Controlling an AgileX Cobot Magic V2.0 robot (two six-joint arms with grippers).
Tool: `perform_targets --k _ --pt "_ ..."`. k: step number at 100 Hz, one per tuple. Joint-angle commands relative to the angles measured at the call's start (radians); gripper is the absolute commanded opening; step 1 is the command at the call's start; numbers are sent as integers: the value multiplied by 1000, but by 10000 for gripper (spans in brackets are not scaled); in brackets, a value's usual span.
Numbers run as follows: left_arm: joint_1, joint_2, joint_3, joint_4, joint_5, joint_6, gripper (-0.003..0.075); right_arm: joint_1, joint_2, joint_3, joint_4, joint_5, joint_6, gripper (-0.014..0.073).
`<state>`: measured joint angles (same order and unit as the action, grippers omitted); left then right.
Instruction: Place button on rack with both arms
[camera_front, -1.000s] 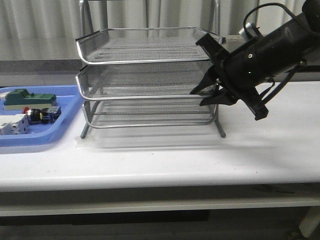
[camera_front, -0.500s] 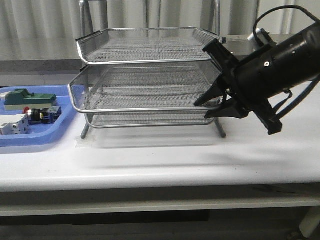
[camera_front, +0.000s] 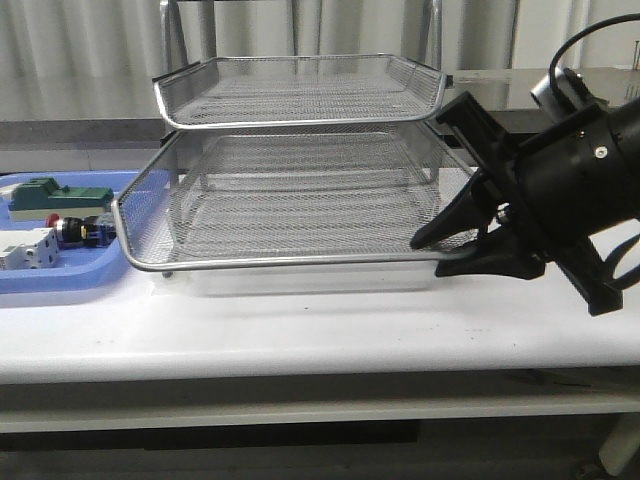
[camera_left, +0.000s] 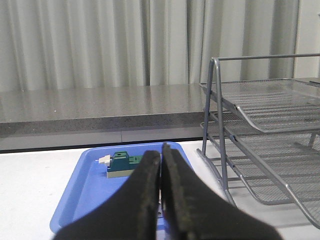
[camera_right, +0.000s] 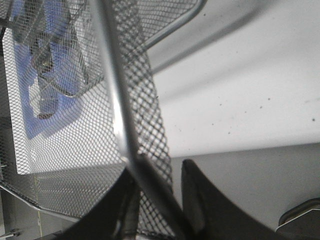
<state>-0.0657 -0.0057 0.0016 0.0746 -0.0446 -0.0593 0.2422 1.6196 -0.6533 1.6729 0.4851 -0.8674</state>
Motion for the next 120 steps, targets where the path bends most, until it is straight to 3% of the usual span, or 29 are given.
perform_targets --k 1,11,20,42,51,100,120 --pt "3 -34 47 -7 -74 -8 4 -2 -37 22 -103 -32 -58 -5" --pt "3 -34 47 -7 -74 -8 4 -2 -45 25 -103 -24 -58 3" --pt "3 -34 47 -7 -74 -8 4 -2 -53 25 -103 -19 -58 63" --pt "3 -34 47 -7 -74 -8 4 -2 -68 25 -103 -3 -59 432" --pt "3 -34 47 -7 -74 -8 4 -2 -85 25 -103 -4 -69 514" --pt "3 -34 47 -7 -74 -8 4 -3 -241 38 -172 -7 -59 521" --pt "3 -34 47 -7 -74 -8 4 -3 -323 40 -389 -17 97 520"
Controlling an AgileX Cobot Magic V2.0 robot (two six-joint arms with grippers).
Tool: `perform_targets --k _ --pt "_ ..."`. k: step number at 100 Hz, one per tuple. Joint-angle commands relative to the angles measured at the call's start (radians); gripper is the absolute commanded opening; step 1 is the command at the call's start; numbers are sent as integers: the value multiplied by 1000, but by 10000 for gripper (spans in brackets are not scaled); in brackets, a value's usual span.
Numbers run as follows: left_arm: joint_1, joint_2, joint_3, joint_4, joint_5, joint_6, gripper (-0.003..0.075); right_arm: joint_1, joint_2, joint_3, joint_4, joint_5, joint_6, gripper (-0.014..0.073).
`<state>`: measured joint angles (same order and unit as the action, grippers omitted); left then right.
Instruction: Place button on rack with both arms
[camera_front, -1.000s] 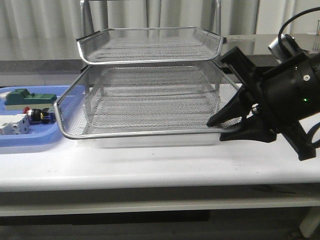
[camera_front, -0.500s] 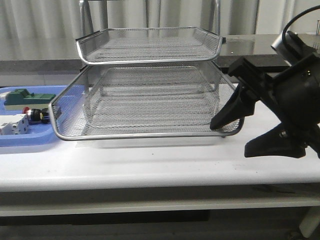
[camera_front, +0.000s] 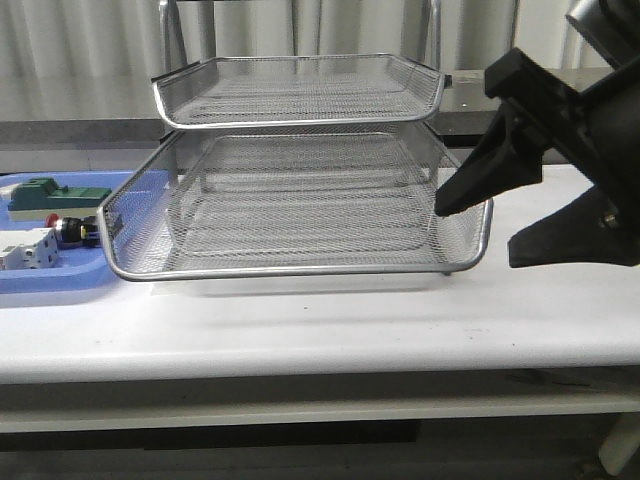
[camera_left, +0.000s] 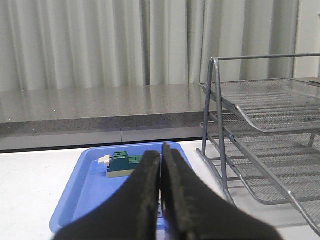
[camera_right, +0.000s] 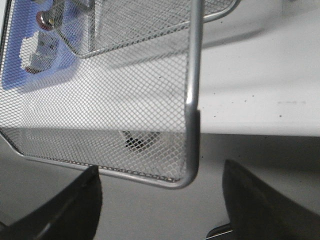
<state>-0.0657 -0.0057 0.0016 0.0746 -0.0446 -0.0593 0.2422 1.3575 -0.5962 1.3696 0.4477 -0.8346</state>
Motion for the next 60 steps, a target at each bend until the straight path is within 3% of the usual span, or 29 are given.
perform_targets --k 1,33,60 --pt "3 -34 47 -7 -74 -8 4 -3 -64 -17 -96 21 72 520" --pt "3 -34 47 -7 -74 -8 4 -5 -243 -60 -603 44 434 520" --pt "3 -34 47 -7 -74 -8 4 -5 -390 -135 -1086 210 790 520"
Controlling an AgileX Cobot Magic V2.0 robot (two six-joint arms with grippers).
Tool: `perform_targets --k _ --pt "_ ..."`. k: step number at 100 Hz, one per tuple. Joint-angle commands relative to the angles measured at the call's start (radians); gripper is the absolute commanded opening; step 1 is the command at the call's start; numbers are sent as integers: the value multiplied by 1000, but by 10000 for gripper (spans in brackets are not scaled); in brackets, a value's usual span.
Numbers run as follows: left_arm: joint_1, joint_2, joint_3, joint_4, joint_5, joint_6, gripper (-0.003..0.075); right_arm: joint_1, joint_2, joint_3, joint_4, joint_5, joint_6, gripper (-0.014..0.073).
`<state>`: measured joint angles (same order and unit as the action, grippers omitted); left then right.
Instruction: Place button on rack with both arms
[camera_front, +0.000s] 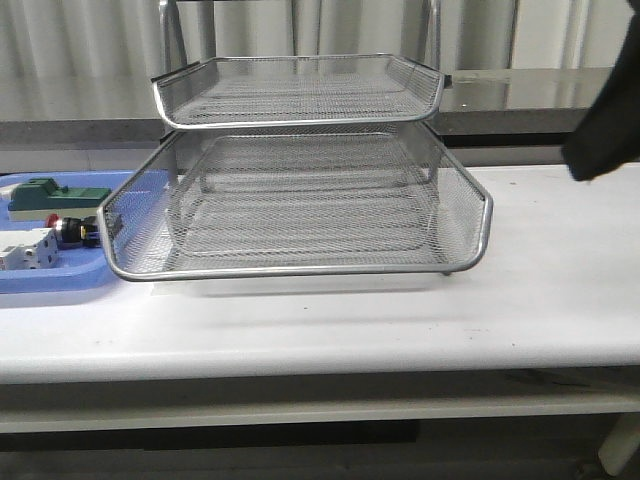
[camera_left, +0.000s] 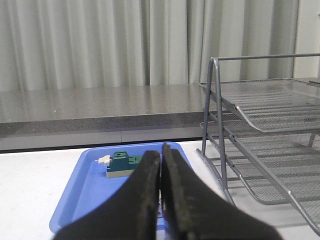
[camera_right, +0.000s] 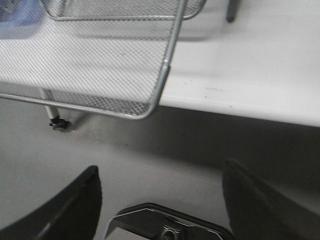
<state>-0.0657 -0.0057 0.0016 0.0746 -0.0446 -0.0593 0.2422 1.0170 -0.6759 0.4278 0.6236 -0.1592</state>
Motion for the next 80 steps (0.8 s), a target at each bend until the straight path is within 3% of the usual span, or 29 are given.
perform_targets --k 1,12,22,40,59,68,80 --pt "3 -34 47 -7 -74 -8 4 -5 -57 -57 -173 40 135 520" --pt "3 -34 47 -7 -74 -8 4 -5 -123 -80 -360 133 266 520" --pt "3 -34 47 -7 -74 -8 4 -5 -182 -83 -452 205 328 520" --pt "3 -34 47 -7 -74 -8 4 -5 -293 -83 -487 311 353 520" --pt "3 -34 47 -7 -74 -8 4 -5 -367 -83 -513 325 353 505" --pt "3 -34 47 -7 -74 -8 4 -5 -380 -83 -523 325 353 413" --pt "3 -34 47 -7 -74 -8 4 -5 -384 -83 -523 325 353 202"
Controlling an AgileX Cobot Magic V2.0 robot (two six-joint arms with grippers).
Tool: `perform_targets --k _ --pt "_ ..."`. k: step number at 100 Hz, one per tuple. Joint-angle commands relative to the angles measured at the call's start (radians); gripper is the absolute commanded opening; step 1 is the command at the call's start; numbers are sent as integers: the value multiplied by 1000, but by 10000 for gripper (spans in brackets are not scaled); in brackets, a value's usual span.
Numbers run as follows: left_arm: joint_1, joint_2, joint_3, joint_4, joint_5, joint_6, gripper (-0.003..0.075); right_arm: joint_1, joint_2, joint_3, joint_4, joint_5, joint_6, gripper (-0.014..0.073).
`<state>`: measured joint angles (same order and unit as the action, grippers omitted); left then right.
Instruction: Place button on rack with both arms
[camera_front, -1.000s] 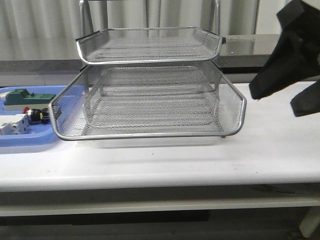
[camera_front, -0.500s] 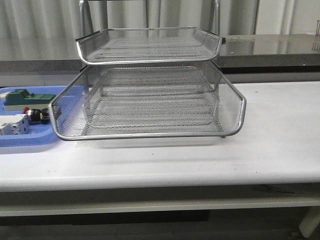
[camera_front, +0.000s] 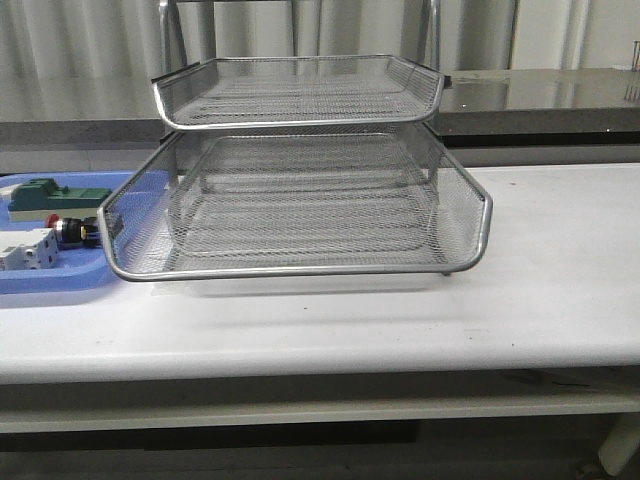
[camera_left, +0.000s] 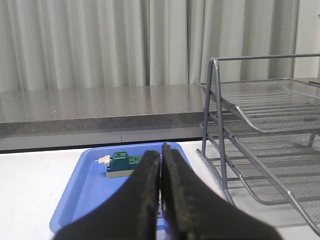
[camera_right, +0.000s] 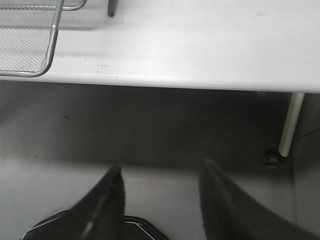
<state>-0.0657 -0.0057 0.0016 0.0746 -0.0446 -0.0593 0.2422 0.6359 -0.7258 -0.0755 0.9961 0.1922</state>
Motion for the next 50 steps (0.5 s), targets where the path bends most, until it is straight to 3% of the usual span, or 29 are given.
perform_targets --k 1,15,50 --pt "3 -34 47 -7 -74 -8 4 -5 -3 -33 -20 -48 1 174" --pt "3 -34 47 -7 -74 -8 4 -5 -3 -33 -20 -50 1 -73" --pt "3 -34 47 -7 -74 -8 4 -5 -3 -33 -20 -47 1 -68"
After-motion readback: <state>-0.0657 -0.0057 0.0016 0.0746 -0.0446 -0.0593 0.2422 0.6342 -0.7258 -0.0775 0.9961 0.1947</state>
